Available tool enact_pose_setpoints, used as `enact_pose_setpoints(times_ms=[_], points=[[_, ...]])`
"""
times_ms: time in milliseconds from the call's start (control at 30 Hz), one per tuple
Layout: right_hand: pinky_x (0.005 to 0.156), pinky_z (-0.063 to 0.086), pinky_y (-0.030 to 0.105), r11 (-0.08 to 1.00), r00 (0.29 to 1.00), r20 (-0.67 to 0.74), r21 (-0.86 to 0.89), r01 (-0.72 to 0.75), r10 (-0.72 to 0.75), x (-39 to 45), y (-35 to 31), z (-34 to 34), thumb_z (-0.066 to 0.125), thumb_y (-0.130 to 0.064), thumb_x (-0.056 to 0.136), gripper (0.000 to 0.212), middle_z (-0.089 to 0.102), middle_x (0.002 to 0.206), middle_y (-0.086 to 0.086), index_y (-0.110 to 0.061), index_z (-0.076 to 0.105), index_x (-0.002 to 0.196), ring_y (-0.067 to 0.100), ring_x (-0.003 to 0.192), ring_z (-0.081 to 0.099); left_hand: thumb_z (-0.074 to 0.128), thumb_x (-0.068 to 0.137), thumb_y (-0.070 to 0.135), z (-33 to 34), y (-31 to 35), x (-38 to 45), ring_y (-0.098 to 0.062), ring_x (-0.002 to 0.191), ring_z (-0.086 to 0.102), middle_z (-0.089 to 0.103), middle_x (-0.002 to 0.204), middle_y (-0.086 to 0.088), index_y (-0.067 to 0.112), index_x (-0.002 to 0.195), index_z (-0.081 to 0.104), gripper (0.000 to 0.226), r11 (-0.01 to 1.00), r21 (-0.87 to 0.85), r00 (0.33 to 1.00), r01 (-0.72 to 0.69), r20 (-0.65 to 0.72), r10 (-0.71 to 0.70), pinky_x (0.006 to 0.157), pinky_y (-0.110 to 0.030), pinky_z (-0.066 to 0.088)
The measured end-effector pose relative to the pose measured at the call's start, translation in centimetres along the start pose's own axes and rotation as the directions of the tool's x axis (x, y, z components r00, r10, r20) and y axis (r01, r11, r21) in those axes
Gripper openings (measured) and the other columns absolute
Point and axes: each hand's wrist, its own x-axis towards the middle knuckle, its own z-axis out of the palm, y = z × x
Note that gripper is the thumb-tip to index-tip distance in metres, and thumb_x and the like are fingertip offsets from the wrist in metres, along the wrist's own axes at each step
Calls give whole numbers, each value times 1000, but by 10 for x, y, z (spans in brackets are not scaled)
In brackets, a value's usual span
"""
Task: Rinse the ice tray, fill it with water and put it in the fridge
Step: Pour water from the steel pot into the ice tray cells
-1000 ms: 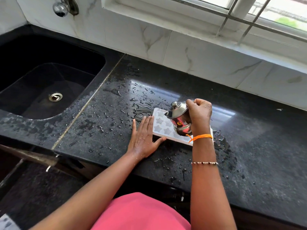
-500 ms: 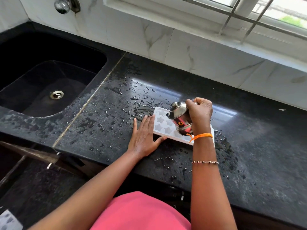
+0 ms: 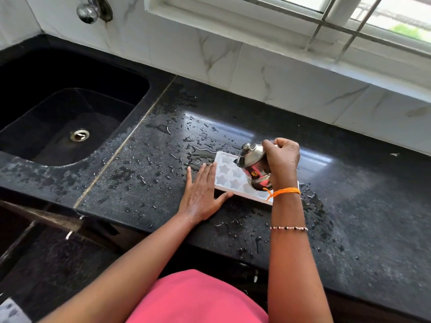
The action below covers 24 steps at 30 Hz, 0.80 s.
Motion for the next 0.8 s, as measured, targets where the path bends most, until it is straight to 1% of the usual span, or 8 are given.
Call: enact_pose_setpoints(times_ms=[200, 333, 467, 533, 600, 667, 733, 800], points=[[53, 28, 26, 989, 998, 21, 128, -68, 66, 7, 9, -1, 58, -9, 73, 39, 29, 50, -3, -21, 34, 44, 13, 53, 29, 5, 74, 76, -1, 0, 0, -18, 146, 5, 13, 158, -8, 6, 150, 2, 103, 1000, 6, 1000, 0, 9, 0, 115, -53, -7], [48, 22, 24, 960, 991, 24, 246, -136, 134, 10, 13, -4, 58, -7, 73, 42, 25, 51, -2, -20, 31, 44, 12, 51, 24, 6, 74, 76, -1, 0, 0, -19, 146, 7, 16, 157, -8, 6, 150, 5, 103, 1000, -5, 1000, 7, -4, -7, 116, -51, -8], [43, 21, 19, 909, 982, 12, 377, -179, 189, 11, 15, -9, 56, -2, 77, 41, 24, 54, 0, -18, 30, 48, 11, 51, 23, 6, 75, 76, -1, 1, 0, -19, 146, 9, 18, 156, -9, 6, 150, 6, 103, 1000, -9, 1000, 2, -11, -2, 116, -51, -7], [40, 21, 16, 887, 978, 8, 420, -191, 206, 10, 17, -11, 55, 0, 78, 42, 26, 49, -3, -18, 32, 49, 9, 47, 24, 6, 75, 76, -1, 0, 0, -19, 146, 9, 18, 157, -9, 6, 150, 5, 102, 1000, -8, 1000, 3, -5, -3, 116, -51, -6], [39, 23, 14, 875, 977, 11, 441, -198, 215, 9, 17, -12, 56, 0, 79, 43, 27, 39, -9, -17, 33, 48, 6, 41, 25, 7, 76, 75, 0, 0, 1, -19, 146, 9, 18, 157, -9, 6, 150, 5, 102, 1000, -3, 1000, 4, -4, -4, 116, -52, -6], [40, 25, 14, 880, 976, 25, 428, -207, 218, 7, 18, -12, 56, 0, 80, 41, 29, 37, -10, -16, 35, 48, 5, 40, 27, 8, 76, 75, 0, 0, 1, -19, 145, 10, 19, 156, -9, 6, 150, 6, 101, 1000, 1, 1000, 3, -5, -3, 116, -52, -5], [43, 28, 16, 894, 977, 41, 397, -207, 208, 5, 18, -12, 56, -2, 80, 37, 32, 46, -4, -16, 37, 51, 7, 44, 30, 8, 76, 75, 0, 0, 1, -19, 145, 10, 19, 156, -9, 6, 150, 6, 101, 1000, -2, 1000, 2, -8, -2, 116, -52, -5], [45, 29, 18, 909, 979, 54, 366, -202, 195, 4, 19, -12, 56, -2, 79, 36, 30, 53, 1, -16, 38, 51, 9, 48, 30, 7, 75, 75, 0, 1, 1, -19, 145, 10, 19, 156, -9, 6, 150, 6, 102, 1000, -3, 1000, 3, -10, -3, 116, -52, -5]])
